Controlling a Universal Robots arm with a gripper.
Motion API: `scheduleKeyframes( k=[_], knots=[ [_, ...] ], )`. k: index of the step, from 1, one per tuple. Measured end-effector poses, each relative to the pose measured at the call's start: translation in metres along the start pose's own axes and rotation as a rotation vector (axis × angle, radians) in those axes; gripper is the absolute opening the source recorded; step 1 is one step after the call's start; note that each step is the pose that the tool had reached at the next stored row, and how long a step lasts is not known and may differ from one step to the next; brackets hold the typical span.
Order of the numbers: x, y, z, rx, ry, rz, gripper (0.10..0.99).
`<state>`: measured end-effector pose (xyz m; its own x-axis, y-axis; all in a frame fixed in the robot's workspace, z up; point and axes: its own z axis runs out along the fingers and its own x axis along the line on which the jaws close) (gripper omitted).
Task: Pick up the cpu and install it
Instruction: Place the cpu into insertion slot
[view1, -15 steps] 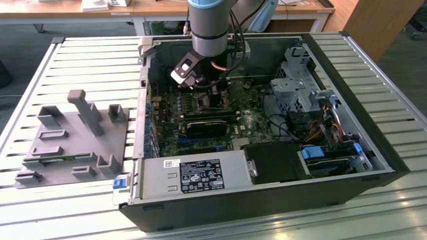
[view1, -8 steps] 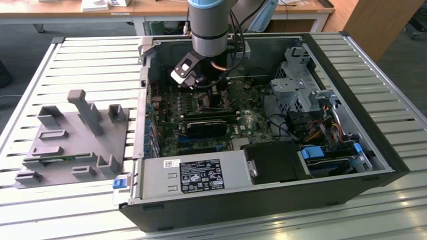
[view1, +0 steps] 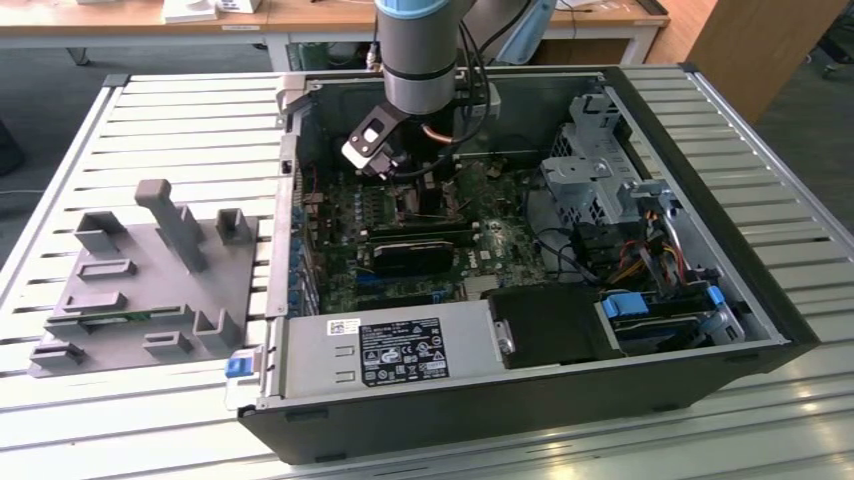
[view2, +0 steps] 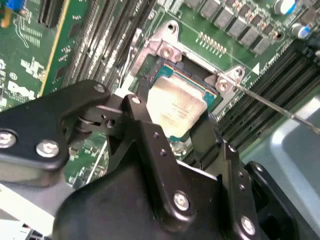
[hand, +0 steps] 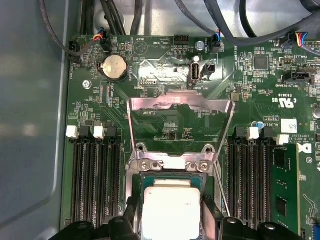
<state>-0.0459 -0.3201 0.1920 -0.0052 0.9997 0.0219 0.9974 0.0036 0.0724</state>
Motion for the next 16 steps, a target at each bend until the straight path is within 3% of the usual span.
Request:
scheduleKeyframes(
  k=[9, 10, 16],
  knots=[
    [0.0, 0.0001, -0.0021, 0.0, -0.0002, 0.0, 0.608],
    [-0.0001, 0.0001, -0.0023, 0.0, -0.0008, 0.0, 0.533],
    [0.0, 0.0004, -0.002, 0.0, -0.0006, 0.0, 0.533]
  ],
)
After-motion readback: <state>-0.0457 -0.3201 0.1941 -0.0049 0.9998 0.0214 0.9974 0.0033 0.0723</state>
